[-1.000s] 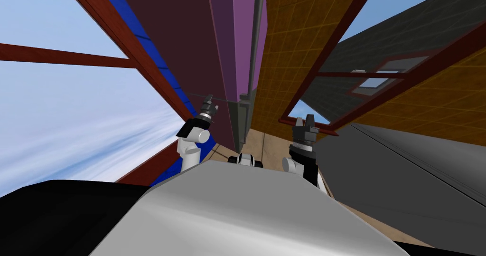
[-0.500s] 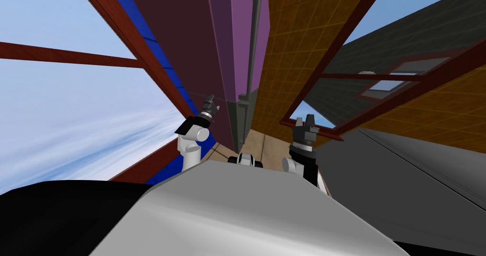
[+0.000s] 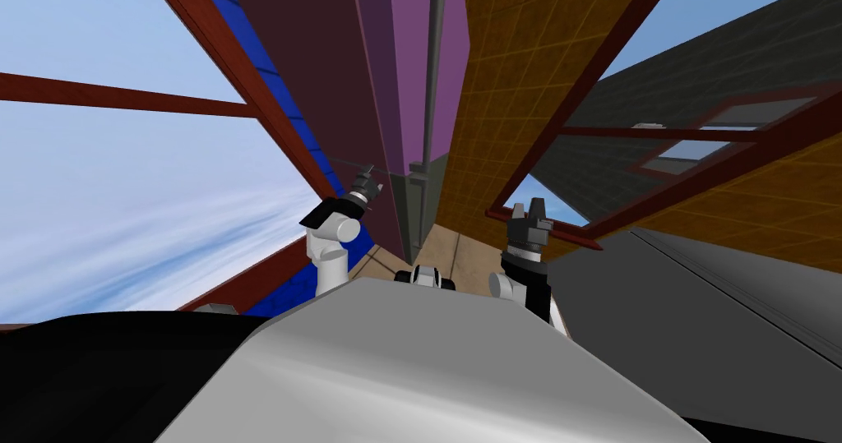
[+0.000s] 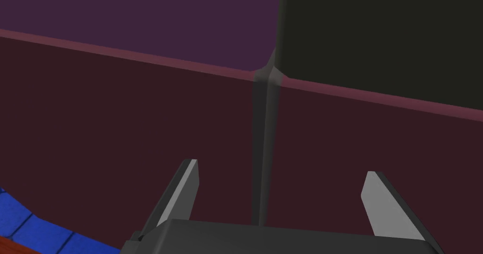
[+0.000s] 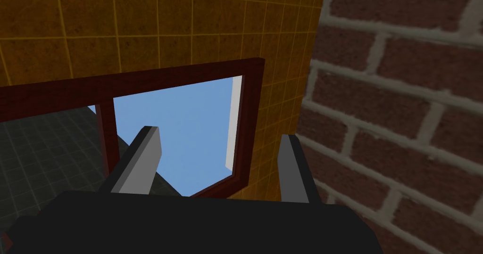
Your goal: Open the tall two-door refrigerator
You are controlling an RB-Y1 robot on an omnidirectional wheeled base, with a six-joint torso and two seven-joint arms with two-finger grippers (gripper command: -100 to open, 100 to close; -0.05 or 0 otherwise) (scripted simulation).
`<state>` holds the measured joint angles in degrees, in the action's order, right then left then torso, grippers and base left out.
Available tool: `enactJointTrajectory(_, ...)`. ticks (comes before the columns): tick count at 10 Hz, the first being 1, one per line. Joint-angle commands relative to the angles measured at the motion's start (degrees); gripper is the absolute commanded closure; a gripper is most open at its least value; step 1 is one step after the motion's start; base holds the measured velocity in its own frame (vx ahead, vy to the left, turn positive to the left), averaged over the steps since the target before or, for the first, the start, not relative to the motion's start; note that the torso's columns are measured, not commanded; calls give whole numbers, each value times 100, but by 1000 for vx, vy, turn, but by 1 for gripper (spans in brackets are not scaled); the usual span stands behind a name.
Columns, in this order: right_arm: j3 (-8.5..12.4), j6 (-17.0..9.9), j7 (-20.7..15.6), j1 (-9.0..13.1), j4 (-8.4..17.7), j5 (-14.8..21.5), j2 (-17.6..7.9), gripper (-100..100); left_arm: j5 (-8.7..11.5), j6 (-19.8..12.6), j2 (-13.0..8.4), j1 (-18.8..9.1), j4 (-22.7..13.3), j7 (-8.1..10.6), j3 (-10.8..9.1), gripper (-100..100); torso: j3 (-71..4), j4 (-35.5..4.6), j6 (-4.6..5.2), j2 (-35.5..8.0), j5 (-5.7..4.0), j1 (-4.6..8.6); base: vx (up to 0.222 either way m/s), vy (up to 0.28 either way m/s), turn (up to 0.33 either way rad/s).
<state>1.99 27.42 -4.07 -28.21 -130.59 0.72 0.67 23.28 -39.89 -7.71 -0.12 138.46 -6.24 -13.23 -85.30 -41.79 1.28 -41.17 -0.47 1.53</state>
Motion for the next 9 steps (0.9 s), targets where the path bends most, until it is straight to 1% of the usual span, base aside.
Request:
enactJointTrajectory(1,0,0,0,0,0,0,0,0,143,-391,94,-154,54,22,111,-100,2,4,7,-2,0,8,-4,-66,69)
enactJointTrajectory(2,0,0,0,1,0,0,0,0,227,-546,112,-238,103,28,80,-100,6,-3,-6,-10,-2,6,-4,-114,132)
enactJointTrajectory(3,-1,0,0,0,0,0,1,0,227,-613,112,-238,103,28,80,-100,10,-7,-5,-15,-6,16,20,-101,71)
enactJointTrajectory(6,0,0,0,0,0,0,0,0,442,-1142,148,-452,313,45,3,-100,8,-15,5,-15,-15,28,5,-86,88)
enactJointTrajectory(7,-1,0,0,1,0,0,1,0,499,-1282,150,-508,408,49,-18,-100,7,-18,1,-17,-16,23,-24,-114,72)
enactJointTrajectory(9,-1,0,0,2,0,0,1,0,587,-1498,145,-594,634,55,-49,-100,-15,-58,-24,-2,-19,-31,-19,-103,45)
